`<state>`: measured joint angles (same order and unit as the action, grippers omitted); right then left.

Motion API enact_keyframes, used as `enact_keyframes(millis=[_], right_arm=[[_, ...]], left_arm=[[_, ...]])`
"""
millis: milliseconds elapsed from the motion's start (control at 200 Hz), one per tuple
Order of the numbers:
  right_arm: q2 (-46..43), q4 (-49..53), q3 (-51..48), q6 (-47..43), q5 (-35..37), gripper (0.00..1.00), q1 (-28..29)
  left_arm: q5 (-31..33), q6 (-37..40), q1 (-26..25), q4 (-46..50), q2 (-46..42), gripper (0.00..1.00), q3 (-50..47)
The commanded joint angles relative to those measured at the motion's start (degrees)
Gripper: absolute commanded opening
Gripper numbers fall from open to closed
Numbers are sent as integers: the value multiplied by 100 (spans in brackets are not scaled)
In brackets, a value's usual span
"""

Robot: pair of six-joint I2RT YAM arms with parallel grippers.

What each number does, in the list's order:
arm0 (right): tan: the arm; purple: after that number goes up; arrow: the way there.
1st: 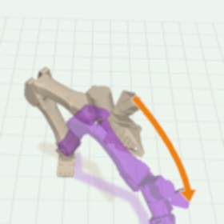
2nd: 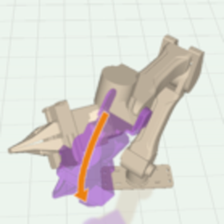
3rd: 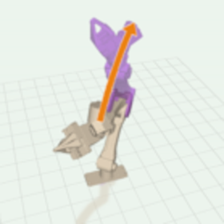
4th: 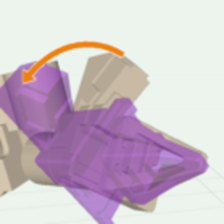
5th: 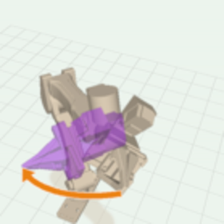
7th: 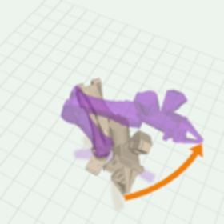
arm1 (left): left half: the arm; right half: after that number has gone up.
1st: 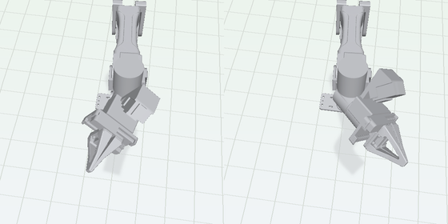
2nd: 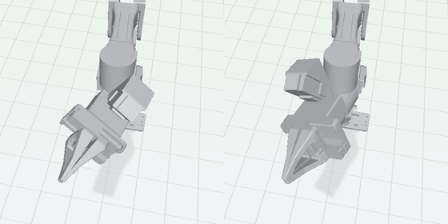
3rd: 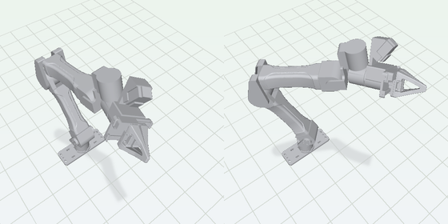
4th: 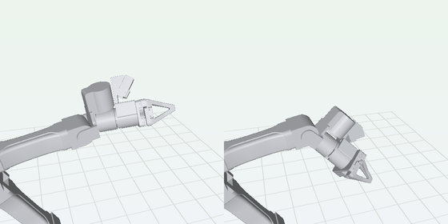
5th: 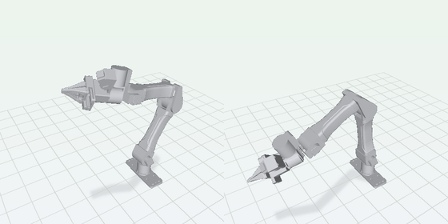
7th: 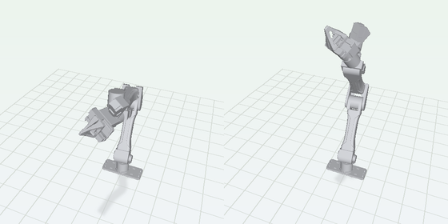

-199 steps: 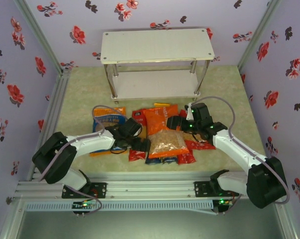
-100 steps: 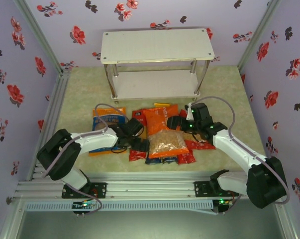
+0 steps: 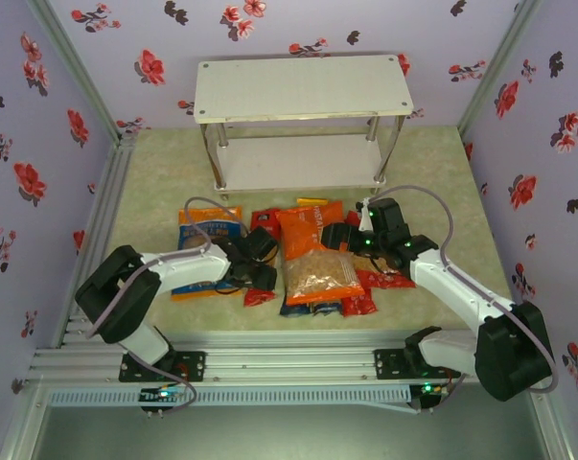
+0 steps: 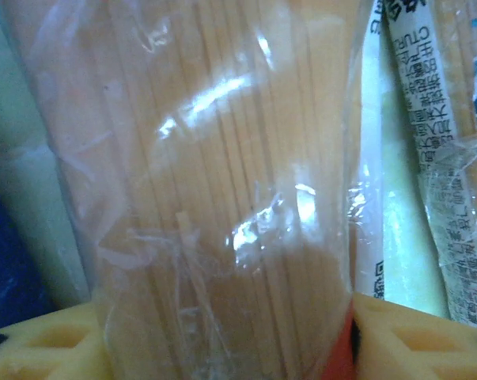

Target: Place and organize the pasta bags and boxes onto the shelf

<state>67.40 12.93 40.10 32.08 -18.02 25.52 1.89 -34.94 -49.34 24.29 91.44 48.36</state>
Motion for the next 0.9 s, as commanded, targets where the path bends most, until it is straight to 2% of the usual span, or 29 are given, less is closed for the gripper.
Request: enact_keyframes(millis=[0,40,105,520,895], right_arm=[[13,-8,14,75,52,99,35],[11,-6,22,71,46,99,39],[19,-14,20,78,47,99,40],[-7,-10,13,96,49,99,48],[10,-89,6,143,88,99,41]], left_arm=[[-172,53,-35,223,95,45,63],[-180,65,-33,265,51,32,90],[-173,59,-23,287,-55,0,99],[-169,53,294,240,-1158,0,29],[-263,525,783,579,-2258,0,607]])
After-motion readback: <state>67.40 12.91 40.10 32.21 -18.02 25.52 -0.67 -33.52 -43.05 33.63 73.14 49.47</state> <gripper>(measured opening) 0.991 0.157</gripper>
